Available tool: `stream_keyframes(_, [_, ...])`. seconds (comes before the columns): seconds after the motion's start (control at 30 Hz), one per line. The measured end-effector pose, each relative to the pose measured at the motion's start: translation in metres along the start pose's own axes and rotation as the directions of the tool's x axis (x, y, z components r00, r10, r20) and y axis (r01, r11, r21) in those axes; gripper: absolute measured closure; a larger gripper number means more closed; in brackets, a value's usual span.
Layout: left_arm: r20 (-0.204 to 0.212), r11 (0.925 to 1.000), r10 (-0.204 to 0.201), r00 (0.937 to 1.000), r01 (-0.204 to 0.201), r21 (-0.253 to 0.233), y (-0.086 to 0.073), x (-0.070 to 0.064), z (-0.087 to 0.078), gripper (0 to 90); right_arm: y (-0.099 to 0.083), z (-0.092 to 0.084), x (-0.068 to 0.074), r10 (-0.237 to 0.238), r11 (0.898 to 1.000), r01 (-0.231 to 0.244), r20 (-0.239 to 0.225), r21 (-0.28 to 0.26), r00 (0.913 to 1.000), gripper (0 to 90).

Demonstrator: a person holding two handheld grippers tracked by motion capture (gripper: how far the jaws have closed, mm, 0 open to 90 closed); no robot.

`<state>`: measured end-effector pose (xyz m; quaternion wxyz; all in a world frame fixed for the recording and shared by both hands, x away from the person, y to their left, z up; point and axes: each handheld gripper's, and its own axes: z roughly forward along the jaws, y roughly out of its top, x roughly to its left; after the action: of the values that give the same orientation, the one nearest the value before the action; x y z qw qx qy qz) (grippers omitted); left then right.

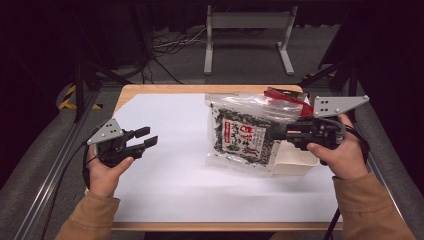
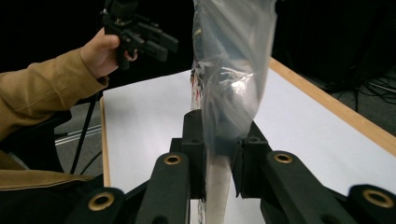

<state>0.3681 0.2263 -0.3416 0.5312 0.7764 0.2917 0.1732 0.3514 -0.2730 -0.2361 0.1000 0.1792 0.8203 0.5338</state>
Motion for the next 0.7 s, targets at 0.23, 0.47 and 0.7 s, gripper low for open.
stream_keyframes(0.23, [-0.023,0.9991,-0.016,0.9996,0.017,0.038,-0.015,0.005,0.004,52.8,0.003,-0.015,-0.001,-0.005,1.000,0.006,0.053,-0.022,0.9986,77.1])
stream_keyframes(0.47, [-0.033,0.9984,-0.027,0.9991,0.029,0.048,-0.022,0.006,0.010,49.4,0.006,-0.030,-0.004,-0.012,0.999,0.015,0.110,-0.033,0.9938,77.1])
stream_keyframes(0.7, [-0.058,0.9973,-0.037,0.9976,0.041,0.061,-0.031,0.011,0.014,46.9,0.004,-0.044,-0.009,-0.004,0.999,0.012,0.169,-0.045,0.9856,77.1])
